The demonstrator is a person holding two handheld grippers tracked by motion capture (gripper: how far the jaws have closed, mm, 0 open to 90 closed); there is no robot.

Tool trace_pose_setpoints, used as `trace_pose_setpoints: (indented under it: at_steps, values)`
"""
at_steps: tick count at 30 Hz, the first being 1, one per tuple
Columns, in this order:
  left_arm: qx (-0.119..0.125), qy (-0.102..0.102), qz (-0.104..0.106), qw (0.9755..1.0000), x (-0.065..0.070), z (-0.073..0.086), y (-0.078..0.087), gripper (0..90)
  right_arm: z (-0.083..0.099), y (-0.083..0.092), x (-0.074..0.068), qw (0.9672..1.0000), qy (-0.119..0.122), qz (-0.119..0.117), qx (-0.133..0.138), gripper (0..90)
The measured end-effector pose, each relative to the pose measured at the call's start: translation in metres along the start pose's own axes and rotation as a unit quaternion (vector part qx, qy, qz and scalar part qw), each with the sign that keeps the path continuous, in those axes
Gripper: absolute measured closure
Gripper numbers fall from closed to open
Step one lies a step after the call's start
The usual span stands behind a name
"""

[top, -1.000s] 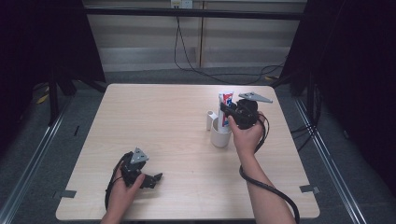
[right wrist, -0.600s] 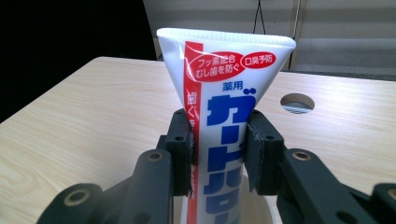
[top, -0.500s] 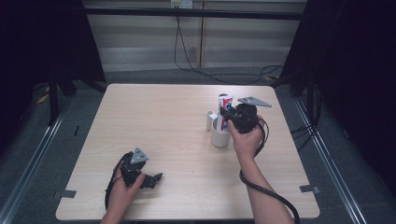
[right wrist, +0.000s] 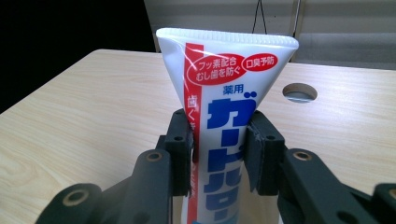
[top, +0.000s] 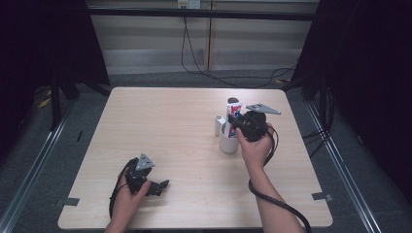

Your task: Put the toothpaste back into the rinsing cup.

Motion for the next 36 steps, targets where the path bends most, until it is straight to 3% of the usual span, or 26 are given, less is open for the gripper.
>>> trace_pose_setpoints:
  at_steps: [36]
  values:
    - [0.0,0.0,0.001,1.0,0.0,0.0,0.0,0.0,0.024,0.001,0.004,0.9994,0.02,0.007,-0.026,62.1]
Point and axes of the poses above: each handheld gripper's, and its own axes: y roughly backward along the jaws, z roughly out of its underside, x roughly to its right, the point moved 3 cm from there along -y, roughly forward along the jaws, and after that the axes turned 15 degrees about z, right-handed, at the moved point
